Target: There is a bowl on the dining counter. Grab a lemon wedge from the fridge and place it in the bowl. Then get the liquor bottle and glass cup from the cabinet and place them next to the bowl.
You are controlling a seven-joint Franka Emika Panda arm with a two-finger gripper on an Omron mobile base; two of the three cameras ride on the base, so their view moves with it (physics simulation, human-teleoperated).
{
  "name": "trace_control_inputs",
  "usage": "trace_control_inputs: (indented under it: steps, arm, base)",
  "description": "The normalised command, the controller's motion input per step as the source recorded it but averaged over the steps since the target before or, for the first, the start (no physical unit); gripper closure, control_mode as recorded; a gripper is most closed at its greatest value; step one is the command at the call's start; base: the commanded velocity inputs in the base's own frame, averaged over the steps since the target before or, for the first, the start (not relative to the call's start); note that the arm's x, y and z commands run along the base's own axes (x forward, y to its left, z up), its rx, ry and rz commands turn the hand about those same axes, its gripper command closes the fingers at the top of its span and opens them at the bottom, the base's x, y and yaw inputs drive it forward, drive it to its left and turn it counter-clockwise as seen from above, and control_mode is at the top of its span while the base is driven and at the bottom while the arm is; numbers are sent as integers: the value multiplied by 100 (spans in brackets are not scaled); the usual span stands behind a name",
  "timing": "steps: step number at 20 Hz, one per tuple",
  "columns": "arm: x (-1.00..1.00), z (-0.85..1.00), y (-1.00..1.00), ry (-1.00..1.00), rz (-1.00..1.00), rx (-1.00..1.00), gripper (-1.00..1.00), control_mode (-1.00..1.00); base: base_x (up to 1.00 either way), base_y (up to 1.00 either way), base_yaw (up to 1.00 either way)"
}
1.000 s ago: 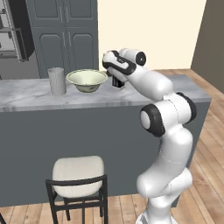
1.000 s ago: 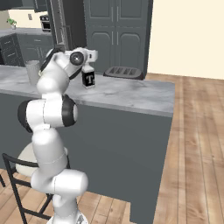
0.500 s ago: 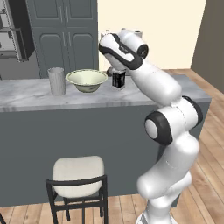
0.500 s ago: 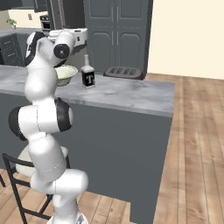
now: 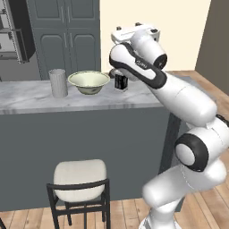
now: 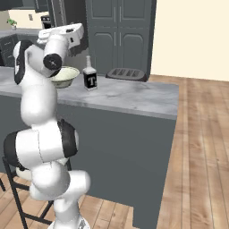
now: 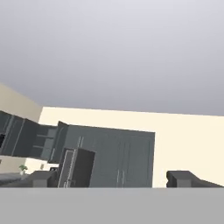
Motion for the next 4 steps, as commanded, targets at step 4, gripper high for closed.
trace_control_inputs:
  steps: [4]
  arm:
    - [-100, 0, -31, -3, 0, -8, -100, -100]
  base:
    - [0, 0, 0]
